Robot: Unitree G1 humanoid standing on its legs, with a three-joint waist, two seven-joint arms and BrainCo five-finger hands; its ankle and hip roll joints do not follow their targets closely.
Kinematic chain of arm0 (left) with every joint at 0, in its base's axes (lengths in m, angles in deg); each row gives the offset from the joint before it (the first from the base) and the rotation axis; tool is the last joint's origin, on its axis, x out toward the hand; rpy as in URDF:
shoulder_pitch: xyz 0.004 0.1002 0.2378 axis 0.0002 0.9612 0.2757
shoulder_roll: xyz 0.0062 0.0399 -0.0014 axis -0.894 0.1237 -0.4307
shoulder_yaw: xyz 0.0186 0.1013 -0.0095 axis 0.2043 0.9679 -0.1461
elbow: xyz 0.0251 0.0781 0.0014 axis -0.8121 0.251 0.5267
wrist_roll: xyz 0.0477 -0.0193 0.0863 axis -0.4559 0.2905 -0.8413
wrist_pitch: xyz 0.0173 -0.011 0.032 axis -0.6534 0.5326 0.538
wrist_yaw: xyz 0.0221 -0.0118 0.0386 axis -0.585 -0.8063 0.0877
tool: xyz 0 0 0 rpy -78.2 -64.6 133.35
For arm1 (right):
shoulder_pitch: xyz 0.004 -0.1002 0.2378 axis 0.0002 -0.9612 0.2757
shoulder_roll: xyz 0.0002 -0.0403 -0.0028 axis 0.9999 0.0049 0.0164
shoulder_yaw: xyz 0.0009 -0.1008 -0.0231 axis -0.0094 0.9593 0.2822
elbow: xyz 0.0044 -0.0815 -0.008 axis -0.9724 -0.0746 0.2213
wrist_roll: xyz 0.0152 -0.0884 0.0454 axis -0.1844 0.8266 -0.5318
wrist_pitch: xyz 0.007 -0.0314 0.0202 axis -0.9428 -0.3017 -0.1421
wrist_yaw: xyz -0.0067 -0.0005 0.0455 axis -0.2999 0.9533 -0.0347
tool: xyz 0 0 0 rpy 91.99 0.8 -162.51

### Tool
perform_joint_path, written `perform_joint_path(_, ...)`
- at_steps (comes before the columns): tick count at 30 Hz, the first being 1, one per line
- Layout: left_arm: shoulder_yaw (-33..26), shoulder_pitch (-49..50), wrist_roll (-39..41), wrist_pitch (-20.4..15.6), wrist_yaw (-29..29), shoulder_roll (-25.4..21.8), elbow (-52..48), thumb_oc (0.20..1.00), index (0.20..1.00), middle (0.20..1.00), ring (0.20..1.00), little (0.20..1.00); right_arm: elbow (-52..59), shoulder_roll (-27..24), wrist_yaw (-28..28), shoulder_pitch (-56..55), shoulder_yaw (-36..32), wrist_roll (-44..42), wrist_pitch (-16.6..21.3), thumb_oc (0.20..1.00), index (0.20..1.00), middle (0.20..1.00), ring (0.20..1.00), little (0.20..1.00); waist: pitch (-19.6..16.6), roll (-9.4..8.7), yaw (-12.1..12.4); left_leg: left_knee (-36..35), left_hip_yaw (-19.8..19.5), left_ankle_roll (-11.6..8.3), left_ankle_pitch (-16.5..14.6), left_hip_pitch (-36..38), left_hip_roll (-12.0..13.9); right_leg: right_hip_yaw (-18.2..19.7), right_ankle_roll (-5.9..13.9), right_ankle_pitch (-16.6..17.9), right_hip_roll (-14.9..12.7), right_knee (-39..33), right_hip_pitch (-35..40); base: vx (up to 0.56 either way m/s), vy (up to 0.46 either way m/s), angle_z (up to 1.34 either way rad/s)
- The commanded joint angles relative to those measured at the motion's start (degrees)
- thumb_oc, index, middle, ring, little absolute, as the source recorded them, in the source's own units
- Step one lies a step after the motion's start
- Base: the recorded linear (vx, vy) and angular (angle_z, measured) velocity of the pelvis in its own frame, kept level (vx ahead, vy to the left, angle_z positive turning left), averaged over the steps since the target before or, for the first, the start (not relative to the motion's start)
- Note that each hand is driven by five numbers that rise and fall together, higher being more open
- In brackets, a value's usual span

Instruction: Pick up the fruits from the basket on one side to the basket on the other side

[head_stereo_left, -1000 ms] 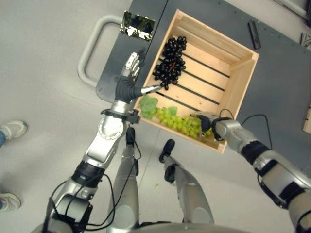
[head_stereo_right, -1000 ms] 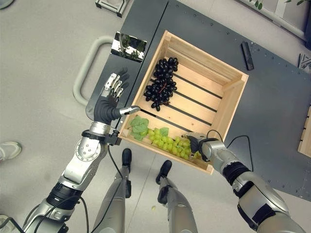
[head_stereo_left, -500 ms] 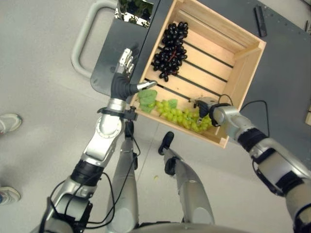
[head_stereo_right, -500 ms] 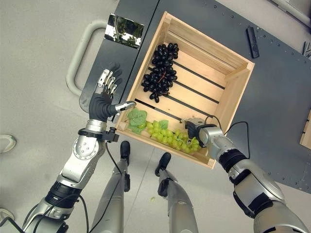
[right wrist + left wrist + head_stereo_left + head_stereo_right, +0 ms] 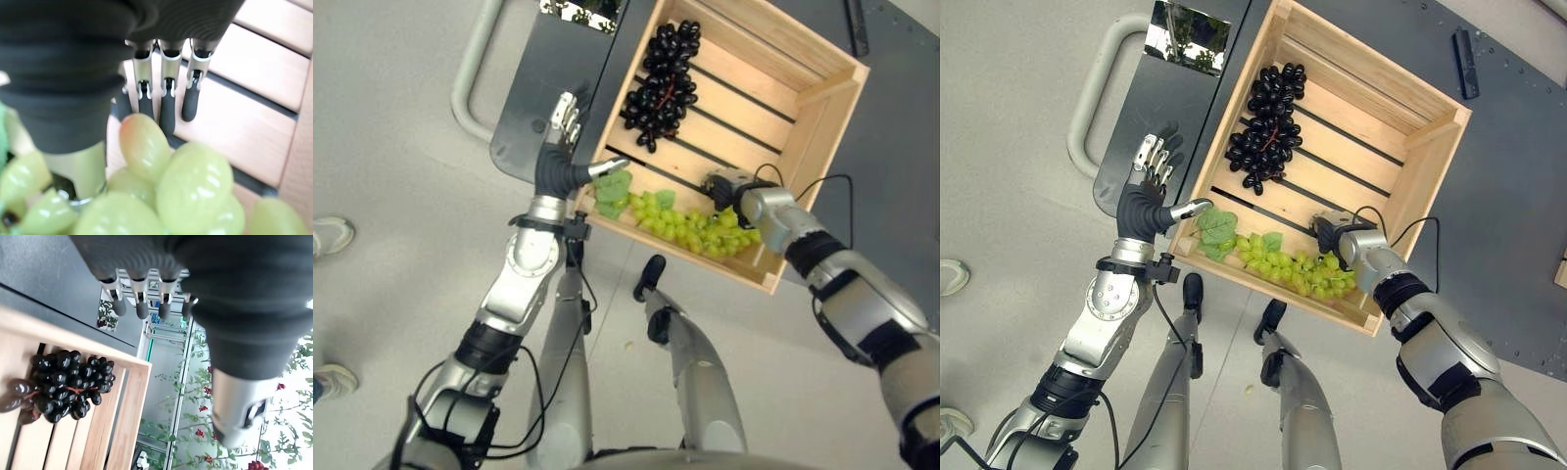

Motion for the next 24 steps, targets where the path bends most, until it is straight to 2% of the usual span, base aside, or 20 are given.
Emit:
perform_joint_path(1, -1.38, -0.60, -1.94, -2.60, 0.24, 0.71, -6.91, 1.000, 1.000, 1.000, 1.000, 1.000, -4.04, 0.10, 2.57, -6.29, 5.01, -0.65, -0.44, 1.000, 1.000, 1.000, 1.000, 1.000, -0.08, 2.58, -0.63, 4.24, 0.36, -1.86, -5.91, 1.32, 1.37, 0.17, 8.50, 0.78, -4.71, -2.71, 3.99, 0.00, 0.000, 0.00)
perform_joint_path(9, -2.62, -0.81, -2.93, -3.08, 0.88, -0.34, -4.53, 1.000, 1.000, 1.000, 1.000, 1.000, 0.86, 0.71, -5.43, -12.02, -2.90, -7.86, 1.20, 1.000, 1.000, 1.000, 1.000, 1.000, -0.08, 1.48, -0.93, 2.31, 1.68, -2.04, -6.06, 9.20, 1.26, 0.38, 8.87, 0.79, -5.18, -3.52, 10.82, 0.01, -0.017, 0.00)
perform_joint_path(15, -2.88, -0.41, -2.61, -3.43, -0.02, -1.27, -2.13, 1.000, 1.000, 1.000, 1.000, 1.000, 0.95, 2.14, -5.33, -18.18, -5.38, -7.01, 1.33, 1.000, 1.000, 1.000, 1.000, 1.000, -0.08, 0.88, 0.30, 0.00, 2.36, -2.15, -5.02, 14.44, 0.99, 0.24, 8.81, 1.46, -5.07, -5.53, 15.96, 0.01, -0.031, -0.06)
perform_joint_path(24, -2.29, 0.92, -2.79, -3.10, -1.47, -0.62, -2.83, 1.000, 1.000, 1.000, 1.000, 1.000, 3.01, 1.88, -5.97, -24.52, -7.44, -4.15, 1.98, 1.000, 1.000, 1.000, 1.000, 1.000, -0.08, 1.45, 0.58, -2.95, 2.07, -2.00, -4.07, 20.35, 0.90, -0.43, 8.82, 1.72, -4.58, -7.70, 21.61, -0.01, -0.001, 0.01)
